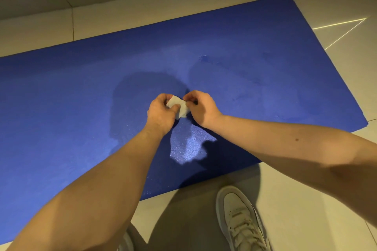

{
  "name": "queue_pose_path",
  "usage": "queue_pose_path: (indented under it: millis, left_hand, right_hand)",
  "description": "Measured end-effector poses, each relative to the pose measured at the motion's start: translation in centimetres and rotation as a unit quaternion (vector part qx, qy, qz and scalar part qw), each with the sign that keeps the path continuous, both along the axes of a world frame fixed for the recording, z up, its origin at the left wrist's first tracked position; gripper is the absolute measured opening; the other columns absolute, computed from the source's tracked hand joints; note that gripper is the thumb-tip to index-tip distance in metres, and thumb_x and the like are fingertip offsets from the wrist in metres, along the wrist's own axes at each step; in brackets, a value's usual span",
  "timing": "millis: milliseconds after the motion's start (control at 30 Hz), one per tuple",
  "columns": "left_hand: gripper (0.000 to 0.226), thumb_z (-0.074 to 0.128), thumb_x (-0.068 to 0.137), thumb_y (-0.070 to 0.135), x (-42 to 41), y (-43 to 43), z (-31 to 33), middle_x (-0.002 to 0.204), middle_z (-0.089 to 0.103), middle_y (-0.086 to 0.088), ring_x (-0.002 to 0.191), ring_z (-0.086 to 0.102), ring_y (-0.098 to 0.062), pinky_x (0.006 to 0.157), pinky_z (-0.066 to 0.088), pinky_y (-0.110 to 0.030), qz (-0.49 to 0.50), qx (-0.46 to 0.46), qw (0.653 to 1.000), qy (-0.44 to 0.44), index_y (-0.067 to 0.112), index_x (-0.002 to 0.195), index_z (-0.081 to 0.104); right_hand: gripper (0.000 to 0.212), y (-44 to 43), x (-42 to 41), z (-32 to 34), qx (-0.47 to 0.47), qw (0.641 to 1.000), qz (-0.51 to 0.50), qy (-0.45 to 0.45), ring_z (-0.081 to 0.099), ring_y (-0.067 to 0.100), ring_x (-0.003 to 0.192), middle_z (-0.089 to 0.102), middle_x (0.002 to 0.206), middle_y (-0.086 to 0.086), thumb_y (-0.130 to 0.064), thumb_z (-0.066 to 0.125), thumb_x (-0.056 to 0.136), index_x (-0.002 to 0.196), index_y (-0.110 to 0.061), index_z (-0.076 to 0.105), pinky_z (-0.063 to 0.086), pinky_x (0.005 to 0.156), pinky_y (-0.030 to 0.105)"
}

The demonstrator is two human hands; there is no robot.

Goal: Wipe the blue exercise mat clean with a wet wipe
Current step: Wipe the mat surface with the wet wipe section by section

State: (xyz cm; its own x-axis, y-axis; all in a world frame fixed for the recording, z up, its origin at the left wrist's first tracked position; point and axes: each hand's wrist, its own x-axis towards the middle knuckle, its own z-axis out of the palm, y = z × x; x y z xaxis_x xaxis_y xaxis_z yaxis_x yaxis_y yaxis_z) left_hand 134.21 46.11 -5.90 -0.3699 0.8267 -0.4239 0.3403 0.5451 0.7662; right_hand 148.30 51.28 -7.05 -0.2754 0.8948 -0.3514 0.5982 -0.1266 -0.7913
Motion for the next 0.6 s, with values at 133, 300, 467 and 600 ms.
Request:
queue_pose_path:
  millis: [133,300,467,600]
  left_hand:
    - [0.018,0.071,0.09,0.027,0.3,0.3,0.3,0.08,0.066,0.005,0.08,0.066,-0.019,0.082,0.057,-0.044,0.01,0.018,1.0,0.016,0.026,0.083,0.054]
    - [0.015,0.067,0.093,0.036,0.5,0.8,0.5,0.078,0.07,0.004,0.079,0.07,-0.019,0.082,0.059,-0.044,0.006,0.029,0.999,-0.013,0.026,0.083,0.06]
    - [0.014,0.065,0.08,0.031,-0.3,1.4,0.1,0.091,0.073,0.01,0.091,0.069,-0.015,0.092,0.057,-0.041,0.0,0.02,0.999,-0.045,0.031,0.093,0.069]
    - [0.017,0.058,0.081,0.031,-1.8,2.3,-0.6,0.105,0.071,0.013,0.106,0.065,-0.015,0.103,0.049,-0.044,-0.012,0.027,0.999,0.019,0.039,0.093,0.065]
  right_hand:
    - [0.015,0.1,-0.5,0.5,-0.032,0.997,-0.058,-0.037,0.059,0.023,0.08,0.065,0.085,0.007,-0.021,0.06,0.096,0.082,-0.016,0.062,0.05,0.072,0.036]
    - [0.025,0.2,-2.1,2.0,-0.242,0.947,-0.139,0.16,0.053,0.021,0.055,0.058,0.057,0.004,-0.021,0.062,0.091,0.068,-0.011,0.066,0.055,0.066,0.037]
    - [0.025,1.9,-2.8,0.8,-0.196,0.952,-0.163,0.168,0.057,0.024,0.06,0.063,0.055,0.002,-0.016,0.057,0.096,0.078,-0.006,0.071,0.06,0.08,0.053]
    - [0.055,5.6,-3.0,0.4,0.021,0.997,-0.072,0.023,0.049,0.017,0.059,0.056,0.059,-0.006,-0.051,0.051,0.101,0.061,-0.014,0.055,0.045,0.06,0.035]
